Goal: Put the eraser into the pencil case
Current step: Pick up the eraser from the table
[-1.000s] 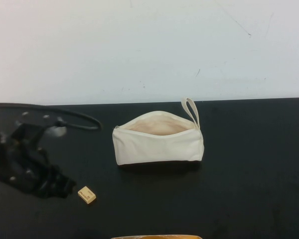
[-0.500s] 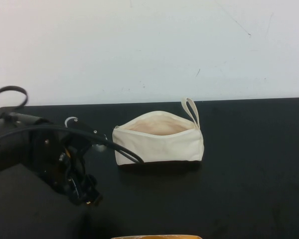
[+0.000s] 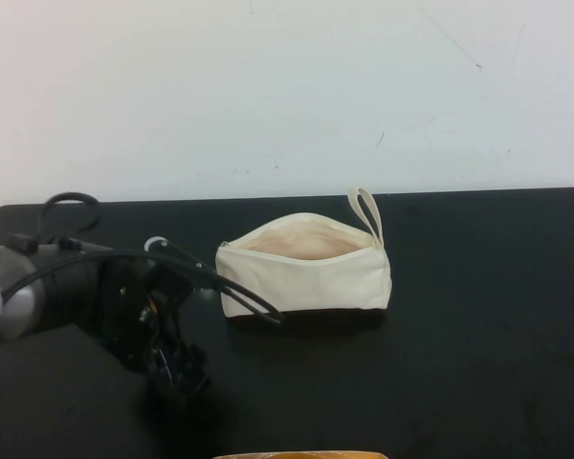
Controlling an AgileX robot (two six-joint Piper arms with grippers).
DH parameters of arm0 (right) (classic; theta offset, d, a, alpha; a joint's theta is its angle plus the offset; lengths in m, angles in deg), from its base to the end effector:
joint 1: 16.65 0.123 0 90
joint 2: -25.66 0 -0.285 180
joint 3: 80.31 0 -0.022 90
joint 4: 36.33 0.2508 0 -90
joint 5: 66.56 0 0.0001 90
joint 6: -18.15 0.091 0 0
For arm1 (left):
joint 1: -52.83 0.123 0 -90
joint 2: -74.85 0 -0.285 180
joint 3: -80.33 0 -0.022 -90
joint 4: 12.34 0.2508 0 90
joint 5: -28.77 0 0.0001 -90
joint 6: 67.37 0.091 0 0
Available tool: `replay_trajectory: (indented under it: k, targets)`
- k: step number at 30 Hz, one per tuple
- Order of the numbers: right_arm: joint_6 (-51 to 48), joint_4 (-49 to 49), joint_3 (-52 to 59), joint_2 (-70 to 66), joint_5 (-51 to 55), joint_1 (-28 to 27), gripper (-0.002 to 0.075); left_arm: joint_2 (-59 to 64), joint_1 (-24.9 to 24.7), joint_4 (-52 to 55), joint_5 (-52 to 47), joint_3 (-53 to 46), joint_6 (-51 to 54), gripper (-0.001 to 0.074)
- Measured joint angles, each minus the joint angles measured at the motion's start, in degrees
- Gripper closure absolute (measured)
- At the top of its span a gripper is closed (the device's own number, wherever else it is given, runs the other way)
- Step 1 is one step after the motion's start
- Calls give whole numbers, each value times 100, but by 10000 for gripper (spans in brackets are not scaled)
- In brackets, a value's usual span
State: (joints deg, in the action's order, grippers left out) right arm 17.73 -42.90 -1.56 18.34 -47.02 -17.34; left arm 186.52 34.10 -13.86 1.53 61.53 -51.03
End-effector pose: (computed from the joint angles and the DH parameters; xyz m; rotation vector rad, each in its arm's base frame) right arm 0.0536 -0.0041 0.1741 -0.0684 1.8415 -0.1245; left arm 0.3261 -0.1117 0.1576 0.8015 2.6335 -0.0344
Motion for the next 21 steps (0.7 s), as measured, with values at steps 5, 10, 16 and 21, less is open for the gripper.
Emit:
replay_trajectory:
  k: [5, 10, 16, 21]
  targets:
    - [0, 0, 0, 0, 0, 0, 727, 141, 0, 4, 16, 2, -24, 277]
    - [0, 0, 0, 0, 0, 0, 727, 152, -9, 4, -22, 2, -24, 394]
    - [0, 0, 0, 0, 0, 0, 727, 203, -30, 45, -666, 262, -24, 452]
    - [0, 0, 0, 0, 0, 0, 727, 252, -43, 58, -2091, 1114, 47, 452]
